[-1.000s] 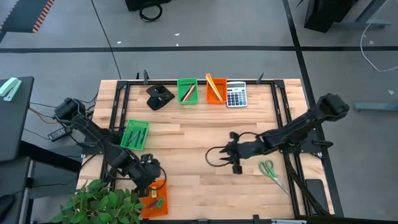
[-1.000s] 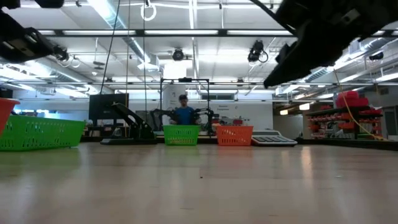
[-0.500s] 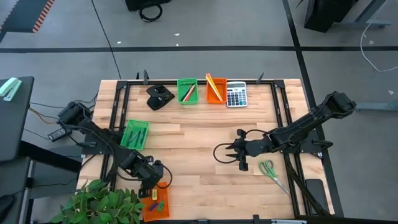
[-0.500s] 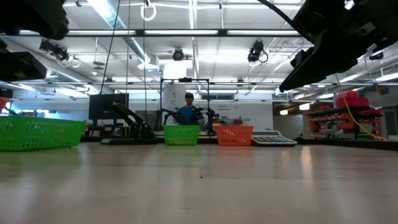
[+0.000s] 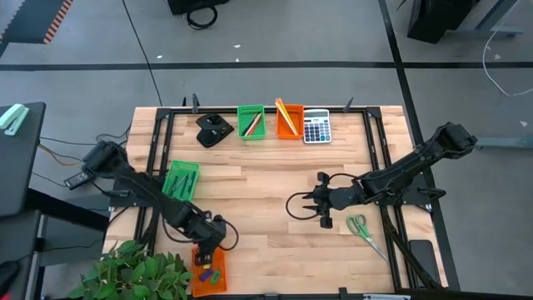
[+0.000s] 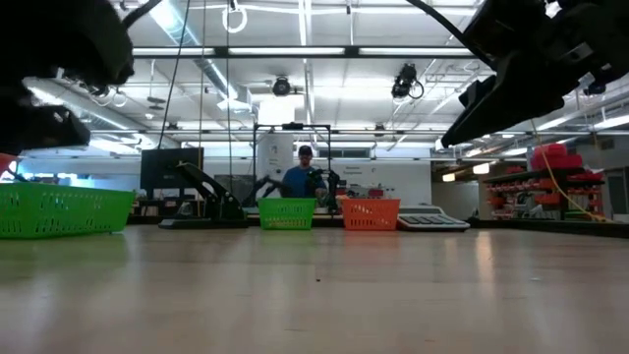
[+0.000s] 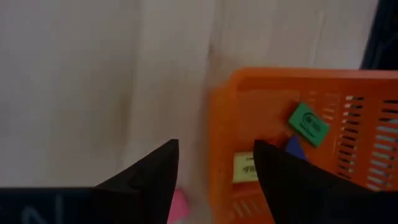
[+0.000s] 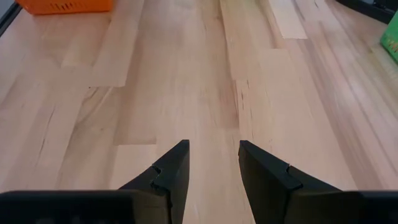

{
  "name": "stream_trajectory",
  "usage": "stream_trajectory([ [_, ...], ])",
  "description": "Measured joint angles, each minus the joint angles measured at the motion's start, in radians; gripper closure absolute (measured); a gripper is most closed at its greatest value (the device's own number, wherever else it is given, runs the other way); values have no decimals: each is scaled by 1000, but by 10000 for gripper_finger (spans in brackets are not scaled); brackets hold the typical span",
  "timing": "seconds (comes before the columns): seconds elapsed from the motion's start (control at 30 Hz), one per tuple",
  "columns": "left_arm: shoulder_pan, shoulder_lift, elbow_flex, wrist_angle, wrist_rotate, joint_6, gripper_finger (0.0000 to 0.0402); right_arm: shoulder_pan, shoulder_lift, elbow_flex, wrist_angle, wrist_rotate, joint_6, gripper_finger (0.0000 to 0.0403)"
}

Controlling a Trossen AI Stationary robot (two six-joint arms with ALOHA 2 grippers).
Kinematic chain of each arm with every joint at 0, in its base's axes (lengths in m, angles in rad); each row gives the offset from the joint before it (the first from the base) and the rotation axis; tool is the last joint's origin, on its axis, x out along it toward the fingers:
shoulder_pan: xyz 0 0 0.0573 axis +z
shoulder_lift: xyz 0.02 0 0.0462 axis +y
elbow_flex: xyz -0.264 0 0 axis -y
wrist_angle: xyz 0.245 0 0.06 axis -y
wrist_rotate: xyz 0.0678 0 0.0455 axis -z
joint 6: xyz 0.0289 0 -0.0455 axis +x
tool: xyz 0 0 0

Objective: Sort crayons/erasers/pens/pencils in bins
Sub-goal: Adjust the bottom orange bin

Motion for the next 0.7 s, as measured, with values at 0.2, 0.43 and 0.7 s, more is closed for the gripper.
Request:
stream_trajectory([
  [0.2,9,103,8,15,64,-28,211,0,0,-1,-22,0,-1,258],
  [0.43,66,115,38,21,57,-26,282,0,0,-1,-38,0,6,258],
  [0.7,129,115,42,120,32,41,383,0,1,-1,-65,0,10,258],
])
